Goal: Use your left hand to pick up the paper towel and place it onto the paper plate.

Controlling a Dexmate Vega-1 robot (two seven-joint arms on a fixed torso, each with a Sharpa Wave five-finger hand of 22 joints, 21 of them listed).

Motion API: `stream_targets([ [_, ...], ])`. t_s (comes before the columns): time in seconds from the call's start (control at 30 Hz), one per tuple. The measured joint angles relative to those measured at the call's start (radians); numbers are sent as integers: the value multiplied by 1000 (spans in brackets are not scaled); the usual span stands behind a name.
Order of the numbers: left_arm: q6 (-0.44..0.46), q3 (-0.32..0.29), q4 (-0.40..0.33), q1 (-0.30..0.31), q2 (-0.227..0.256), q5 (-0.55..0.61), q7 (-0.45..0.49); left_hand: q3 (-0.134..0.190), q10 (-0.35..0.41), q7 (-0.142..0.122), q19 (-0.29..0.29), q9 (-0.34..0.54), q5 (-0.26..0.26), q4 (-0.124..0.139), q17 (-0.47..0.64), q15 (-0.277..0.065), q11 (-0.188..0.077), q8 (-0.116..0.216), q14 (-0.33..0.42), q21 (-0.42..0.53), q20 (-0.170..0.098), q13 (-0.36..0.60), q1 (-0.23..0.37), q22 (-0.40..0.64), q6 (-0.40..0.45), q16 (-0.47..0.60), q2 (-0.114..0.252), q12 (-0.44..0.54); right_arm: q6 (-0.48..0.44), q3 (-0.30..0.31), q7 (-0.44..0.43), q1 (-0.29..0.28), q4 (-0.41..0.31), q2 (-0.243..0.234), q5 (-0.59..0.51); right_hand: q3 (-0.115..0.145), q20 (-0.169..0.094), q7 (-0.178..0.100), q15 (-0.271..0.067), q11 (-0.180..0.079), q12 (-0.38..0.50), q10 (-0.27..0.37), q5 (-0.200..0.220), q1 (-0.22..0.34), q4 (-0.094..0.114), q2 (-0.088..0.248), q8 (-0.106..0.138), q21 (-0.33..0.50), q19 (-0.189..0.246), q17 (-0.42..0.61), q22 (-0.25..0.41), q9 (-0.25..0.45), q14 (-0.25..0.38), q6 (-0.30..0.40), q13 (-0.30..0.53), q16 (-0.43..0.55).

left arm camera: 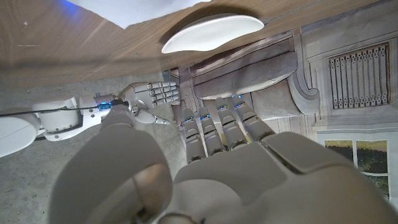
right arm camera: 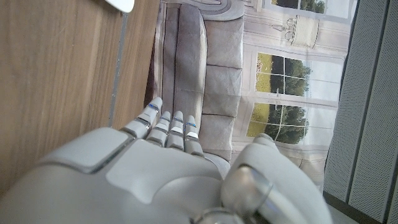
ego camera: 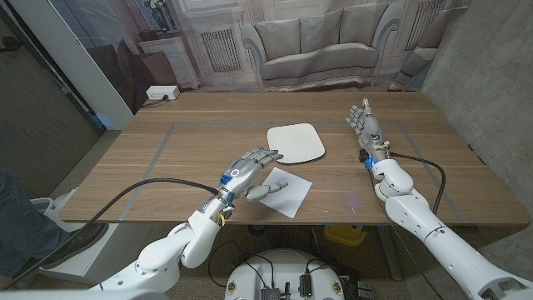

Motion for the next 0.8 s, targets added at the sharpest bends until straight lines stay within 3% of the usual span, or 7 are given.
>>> stream_targets([
  [0.8, 74, 57, -14, -36, -2, 7, -111, -4, 0, 0, -5, 5, 4, -10, 0, 0, 0, 0, 0, 0, 5, 5, 14, 0, 0, 0, -9, -9, 2, 6, 8, -8, 14, 3, 14, -2, 0, 0, 0, 4, 0, 4, -8, 0, -2, 0, 0, -8, 0, 0, 0, 0, 0, 0, 0, 0],
])
